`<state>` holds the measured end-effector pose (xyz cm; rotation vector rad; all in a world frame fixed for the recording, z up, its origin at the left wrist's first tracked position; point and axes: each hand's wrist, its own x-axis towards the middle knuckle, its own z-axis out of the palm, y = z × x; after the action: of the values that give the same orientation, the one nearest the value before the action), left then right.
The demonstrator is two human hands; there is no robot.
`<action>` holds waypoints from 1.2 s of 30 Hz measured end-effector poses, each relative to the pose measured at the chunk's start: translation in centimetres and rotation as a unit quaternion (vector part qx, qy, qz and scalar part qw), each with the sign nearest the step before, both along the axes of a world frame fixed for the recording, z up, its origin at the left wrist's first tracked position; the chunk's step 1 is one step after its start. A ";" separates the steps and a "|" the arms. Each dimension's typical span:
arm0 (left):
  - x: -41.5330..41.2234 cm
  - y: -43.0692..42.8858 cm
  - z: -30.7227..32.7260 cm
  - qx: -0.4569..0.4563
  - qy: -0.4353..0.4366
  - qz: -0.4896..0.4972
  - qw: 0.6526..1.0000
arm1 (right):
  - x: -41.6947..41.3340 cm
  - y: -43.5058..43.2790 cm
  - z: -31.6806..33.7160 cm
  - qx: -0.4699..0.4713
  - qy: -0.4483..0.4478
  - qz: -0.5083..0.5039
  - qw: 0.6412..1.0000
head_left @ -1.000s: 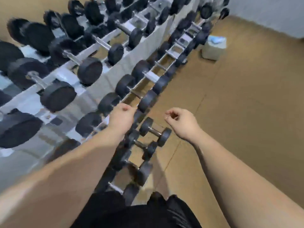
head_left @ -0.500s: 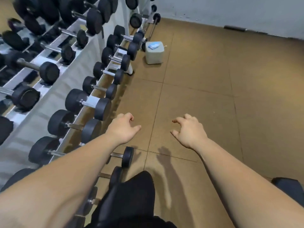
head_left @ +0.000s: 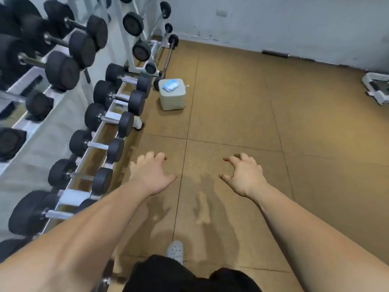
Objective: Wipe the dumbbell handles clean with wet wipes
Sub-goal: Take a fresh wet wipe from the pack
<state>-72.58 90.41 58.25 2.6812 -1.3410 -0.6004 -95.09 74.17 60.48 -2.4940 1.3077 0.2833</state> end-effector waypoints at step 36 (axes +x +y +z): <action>58.9 -74.7 -5.7 -0.025 0.171 0.273 0.946 | 64.9 -80.7 -6.6 0.123 -0.006 0.163 0.979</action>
<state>-13.64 15.73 52.57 2.5688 -0.4870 -0.8804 -30.16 -6.57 53.93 -2.4783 0.7975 0.4729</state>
